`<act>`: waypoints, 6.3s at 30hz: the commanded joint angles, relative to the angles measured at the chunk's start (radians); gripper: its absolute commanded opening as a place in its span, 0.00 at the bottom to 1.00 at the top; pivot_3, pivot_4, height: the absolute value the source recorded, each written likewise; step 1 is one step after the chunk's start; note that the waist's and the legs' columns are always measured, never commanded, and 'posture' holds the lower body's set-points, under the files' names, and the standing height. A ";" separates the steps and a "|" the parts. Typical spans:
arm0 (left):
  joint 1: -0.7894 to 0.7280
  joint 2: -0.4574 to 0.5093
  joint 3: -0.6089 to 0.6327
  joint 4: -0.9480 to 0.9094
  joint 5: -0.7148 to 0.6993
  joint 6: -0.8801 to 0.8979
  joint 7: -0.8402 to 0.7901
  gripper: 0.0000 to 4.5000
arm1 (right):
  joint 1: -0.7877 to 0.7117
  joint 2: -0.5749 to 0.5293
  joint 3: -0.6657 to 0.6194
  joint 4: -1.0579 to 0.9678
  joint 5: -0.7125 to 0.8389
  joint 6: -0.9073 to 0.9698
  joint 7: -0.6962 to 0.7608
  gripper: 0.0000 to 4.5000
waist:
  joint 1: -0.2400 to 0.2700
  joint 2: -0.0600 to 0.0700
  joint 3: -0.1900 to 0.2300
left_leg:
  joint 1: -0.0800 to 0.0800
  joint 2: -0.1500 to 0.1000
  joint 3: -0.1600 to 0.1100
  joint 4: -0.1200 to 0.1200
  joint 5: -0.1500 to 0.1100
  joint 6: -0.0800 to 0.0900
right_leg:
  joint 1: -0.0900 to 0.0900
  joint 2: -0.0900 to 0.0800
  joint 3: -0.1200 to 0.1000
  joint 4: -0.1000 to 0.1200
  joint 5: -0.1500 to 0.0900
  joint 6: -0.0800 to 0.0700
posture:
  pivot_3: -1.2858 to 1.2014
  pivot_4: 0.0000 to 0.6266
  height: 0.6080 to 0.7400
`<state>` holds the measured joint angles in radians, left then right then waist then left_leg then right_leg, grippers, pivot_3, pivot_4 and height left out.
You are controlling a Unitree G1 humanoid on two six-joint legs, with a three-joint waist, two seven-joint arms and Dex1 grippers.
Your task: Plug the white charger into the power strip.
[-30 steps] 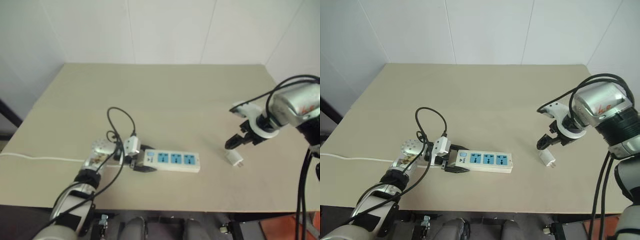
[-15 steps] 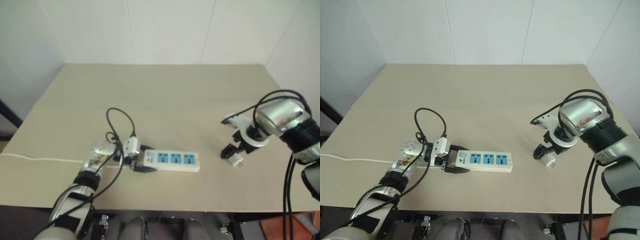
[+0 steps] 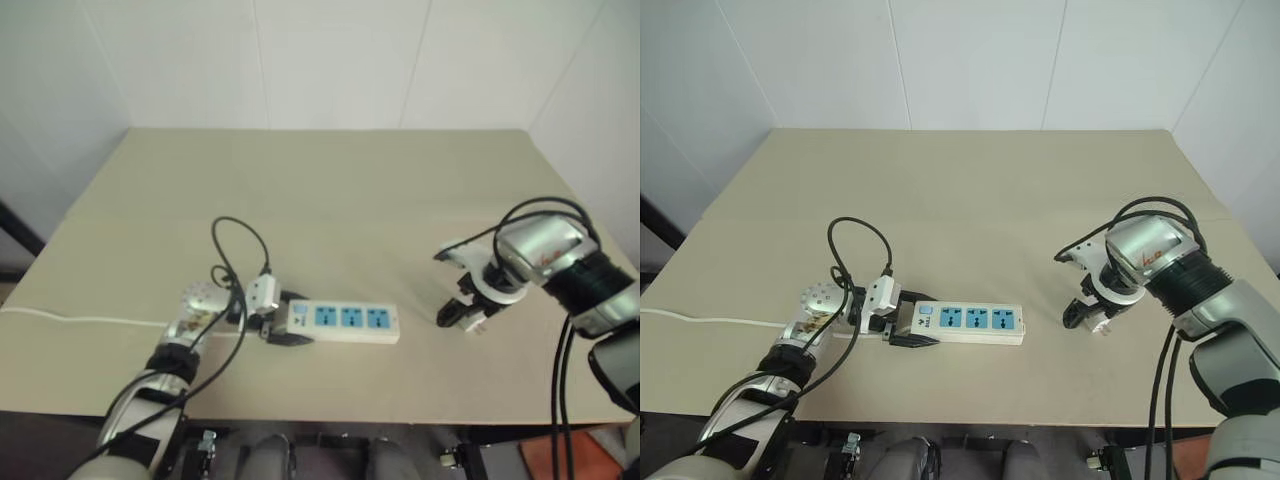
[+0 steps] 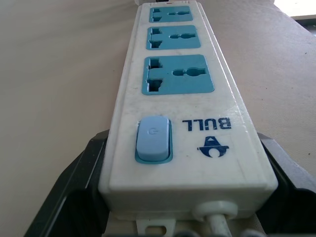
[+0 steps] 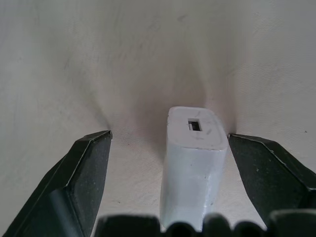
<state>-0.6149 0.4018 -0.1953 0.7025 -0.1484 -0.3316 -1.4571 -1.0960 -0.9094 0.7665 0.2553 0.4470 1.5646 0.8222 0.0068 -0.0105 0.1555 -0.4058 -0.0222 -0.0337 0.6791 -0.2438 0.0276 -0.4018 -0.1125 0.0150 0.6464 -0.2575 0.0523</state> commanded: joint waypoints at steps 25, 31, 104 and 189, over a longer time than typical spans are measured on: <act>0.039 0.008 -0.054 0.004 0.045 0.046 -0.014 0.74 | 0.395 0.393 -0.823 -0.409 -0.011 -0.803 -0.229 0.25 | -0.004 0.000 -0.003 | 0.000 0.000 -0.001 0.000 0.000 0.000 | 0.000 0.000 0.000 0.001 0.001 0.002 | 0.52 0.24 1.00; 0.041 0.016 -0.049 -0.003 0.044 0.053 -0.009 0.74 | 0.526 0.588 -0.744 -0.450 0.021 -1.023 -0.131 0.25 | -0.013 0.000 -0.003 | 0.002 0.000 -0.001 0.000 0.000 0.000 | 0.002 0.001 0.001 0.001 0.001 0.002 | 0.52 0.24 1.00; 0.057 0.040 -0.060 -0.044 0.052 0.073 -0.009 0.74 | 0.646 0.637 -0.521 -0.044 -0.207 -1.590 0.267 0.25 | -0.020 0.000 -0.003 | 0.016 0.002 -0.001 -0.003 0.000 0.000 | 0.014 0.003 0.000 -0.001 0.001 0.002 | 0.52 0.24 1.00; 0.098 0.091 -0.074 -0.076 0.027 0.077 0.009 0.74 | 0.586 0.479 -0.428 0.344 -0.211 -1.530 0.309 0.25 | -0.015 -0.013 -0.024 | 0.038 0.004 -0.008 -0.016 -0.002 0.000 | 0.034 0.002 -0.001 -0.018 0.001 0.001 | 0.52 0.24 1.00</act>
<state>-0.5498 0.4458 -0.2457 0.6265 -0.1517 -0.2542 -1.3901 -0.5763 -0.3646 0.3425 0.4590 0.3376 -0.0717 1.1770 -0.0084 -0.0231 0.1317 -0.3677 -0.0182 -0.0422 0.6631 -0.2457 0.0272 -0.3681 -0.1104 0.0144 0.6286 -0.2567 0.0530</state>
